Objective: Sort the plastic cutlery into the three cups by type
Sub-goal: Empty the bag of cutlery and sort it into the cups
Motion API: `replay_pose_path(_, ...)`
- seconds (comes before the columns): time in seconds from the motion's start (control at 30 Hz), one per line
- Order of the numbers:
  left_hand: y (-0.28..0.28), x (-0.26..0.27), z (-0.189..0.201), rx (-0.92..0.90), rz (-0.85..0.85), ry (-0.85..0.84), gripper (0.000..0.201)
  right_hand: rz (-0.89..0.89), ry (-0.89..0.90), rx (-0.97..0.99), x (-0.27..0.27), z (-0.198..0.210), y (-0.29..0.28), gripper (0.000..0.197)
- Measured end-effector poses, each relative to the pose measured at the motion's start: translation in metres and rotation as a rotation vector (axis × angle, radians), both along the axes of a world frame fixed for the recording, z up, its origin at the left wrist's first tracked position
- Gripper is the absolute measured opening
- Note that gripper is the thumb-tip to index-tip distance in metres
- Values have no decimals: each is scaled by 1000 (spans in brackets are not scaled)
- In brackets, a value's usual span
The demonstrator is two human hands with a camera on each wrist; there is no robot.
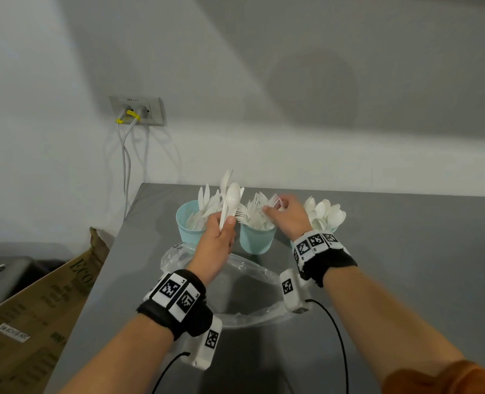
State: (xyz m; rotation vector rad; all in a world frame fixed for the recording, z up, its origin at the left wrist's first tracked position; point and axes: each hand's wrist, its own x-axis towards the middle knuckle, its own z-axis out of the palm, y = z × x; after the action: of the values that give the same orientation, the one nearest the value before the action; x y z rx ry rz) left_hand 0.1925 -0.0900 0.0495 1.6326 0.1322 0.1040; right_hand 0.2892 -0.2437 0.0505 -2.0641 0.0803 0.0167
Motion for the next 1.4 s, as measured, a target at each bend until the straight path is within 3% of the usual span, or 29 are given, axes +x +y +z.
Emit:
replay_pose_path(0.07,2,0,0,-39,29,16,15,-34,-114,47,-4,2,2,37)
replay_pose_path(0.13,4,0,2,-70,44,31,12,-6,-215,-27,-7,4,1,23)
replay_pose_path(0.3,9,-4,4,-115,47,45,19,99,-165,-272,-7,-7,-1,26)
replay_pose_path(0.4,13,-5,3,-126,64,41,20,12,-307,-205,-16,5,8,20)
replay_pose_path(0.47,15,-6,3,-135,52,41,20,54,-376,-93,-28,19,23,12)
replay_pose_path(0.6,16,-11,4,-156,34,21,17,261,-170,201,-54,35,57,17)
replay_pose_path(0.77,26,-20,4,-167,47,20,20,273,-105,346,-63,34,77,26)
replay_pose_path(1.0,38,-32,7,-132,56,6,21,294,-12,391,-69,37,93,31)
replay_pose_path(1.13,47,-31,3,-132,138,5,22,294,-22,404,-68,40,98,19)
replay_pose_path(1.3,74,-34,-6,-26,271,11,19,159,-217,443,-46,70,93,19)
replay_pose_path(1.4,87,-33,-13,74,313,13,20,165,-374,248,-33,67,100,20)
